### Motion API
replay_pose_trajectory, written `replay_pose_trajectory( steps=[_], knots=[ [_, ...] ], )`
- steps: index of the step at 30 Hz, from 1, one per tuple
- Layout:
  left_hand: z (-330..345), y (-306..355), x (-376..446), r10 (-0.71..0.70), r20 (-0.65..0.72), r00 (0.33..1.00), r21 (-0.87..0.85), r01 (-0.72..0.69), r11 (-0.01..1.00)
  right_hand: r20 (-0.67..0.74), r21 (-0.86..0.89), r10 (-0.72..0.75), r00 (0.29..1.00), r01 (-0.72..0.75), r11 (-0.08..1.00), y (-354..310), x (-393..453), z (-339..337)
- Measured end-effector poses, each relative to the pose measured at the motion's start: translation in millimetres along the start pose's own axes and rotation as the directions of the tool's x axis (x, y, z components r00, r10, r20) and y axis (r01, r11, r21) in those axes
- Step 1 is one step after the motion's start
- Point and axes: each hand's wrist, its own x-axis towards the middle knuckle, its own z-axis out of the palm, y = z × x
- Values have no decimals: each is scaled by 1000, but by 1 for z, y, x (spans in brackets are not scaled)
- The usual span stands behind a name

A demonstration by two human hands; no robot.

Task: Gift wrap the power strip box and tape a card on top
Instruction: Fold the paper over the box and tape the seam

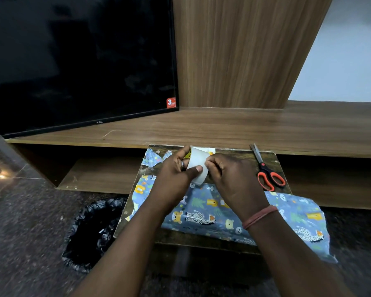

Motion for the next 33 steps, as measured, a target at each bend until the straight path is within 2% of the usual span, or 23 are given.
replay_pose_trajectory(
  steps=[13, 17, 20, 25, 29, 33],
  knots=[
    [-6, -3, 2, 20, 35, 999, 32, -21, 999, 10, 20, -10, 1000, 10, 1000, -2, -1, 2],
    [-8, -1, 0, 11, 34, 999, 19, -12, 1000, 75, 54, -28, 997, 24, 998, -1, 2, -3],
    [-8, 0, 1, 31, 3, 1000, 26, -31, 999, 51, 20, -64, 997, 63, 998, -4, 2, -3],
    [-11, -2, 3, 67, -9, 998, 147, -65, 987, -12, 15, -83, 996, 83, 996, -6, 1, -6],
    [-12, -5, 4, 75, 8, 997, 184, -75, 980, -34, 16, -53, 998, 53, 998, -4, 3, -6],
    [-15, -6, 3, 77, 18, 997, 178, -79, 981, 24, 42, -11, 1000, 10, 999, -4, 2, -10]
  ],
)
